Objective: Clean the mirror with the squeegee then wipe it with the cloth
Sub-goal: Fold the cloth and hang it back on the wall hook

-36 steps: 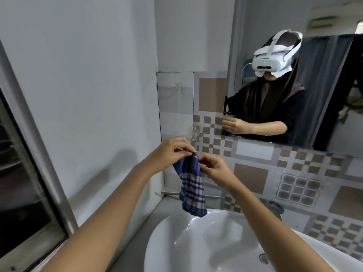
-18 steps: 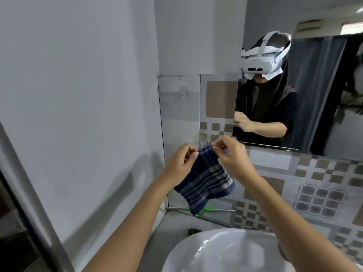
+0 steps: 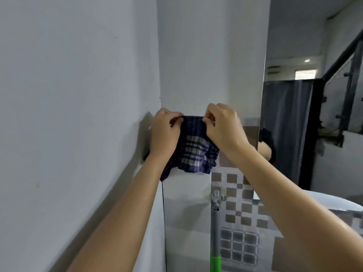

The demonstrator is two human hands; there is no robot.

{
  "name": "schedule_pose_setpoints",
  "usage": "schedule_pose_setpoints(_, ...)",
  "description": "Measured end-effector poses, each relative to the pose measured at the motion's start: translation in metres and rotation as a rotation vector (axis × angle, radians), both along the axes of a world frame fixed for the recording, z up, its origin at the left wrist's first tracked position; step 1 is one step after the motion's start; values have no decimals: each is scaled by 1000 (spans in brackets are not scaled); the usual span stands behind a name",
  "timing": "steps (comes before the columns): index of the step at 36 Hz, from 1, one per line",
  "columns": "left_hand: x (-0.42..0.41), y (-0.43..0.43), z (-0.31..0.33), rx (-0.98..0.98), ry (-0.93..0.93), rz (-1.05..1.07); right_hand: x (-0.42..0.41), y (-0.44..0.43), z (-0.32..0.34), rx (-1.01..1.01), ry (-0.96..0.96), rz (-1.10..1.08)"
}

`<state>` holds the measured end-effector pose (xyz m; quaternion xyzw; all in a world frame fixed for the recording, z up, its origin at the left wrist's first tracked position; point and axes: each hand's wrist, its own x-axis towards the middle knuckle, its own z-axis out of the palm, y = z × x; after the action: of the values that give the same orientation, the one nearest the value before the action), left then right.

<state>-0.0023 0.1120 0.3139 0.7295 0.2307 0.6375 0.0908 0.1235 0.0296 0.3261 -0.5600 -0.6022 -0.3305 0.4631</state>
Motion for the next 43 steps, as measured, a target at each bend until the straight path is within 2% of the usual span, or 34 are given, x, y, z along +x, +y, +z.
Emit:
schedule_pose_setpoints(7, 7, 24, -12, -49, -75, -2, -3, 40, -16, 94, -127, -180)
schedule_pose_setpoints(13, 10, 31, -30, -204, -146, -128, -3, 37, -40, 107, -18, -88)
schedule_pose_setpoints(20, 3, 14, -36, -371, -186, -364, -12, 17, -42, -35, 434, 179)
schedule_pose_setpoints(23, -2, 3, -41, -492, -200, -547, -13, 9, -42, -92, 652, 341)
schedule_pose_setpoints(25, -4, -1, -47, -529, -179, -622, -14, 6, -44, -108, 733, 413)
schedule_pose_setpoints(34, -6, 0, -60, -432, -103, -697, -18, 16, -58, -122, 582, 361)
schedule_pose_setpoints(43, -6, 6, -67, -391, -56, -587, -16, 23, -67, -89, 470, 270)
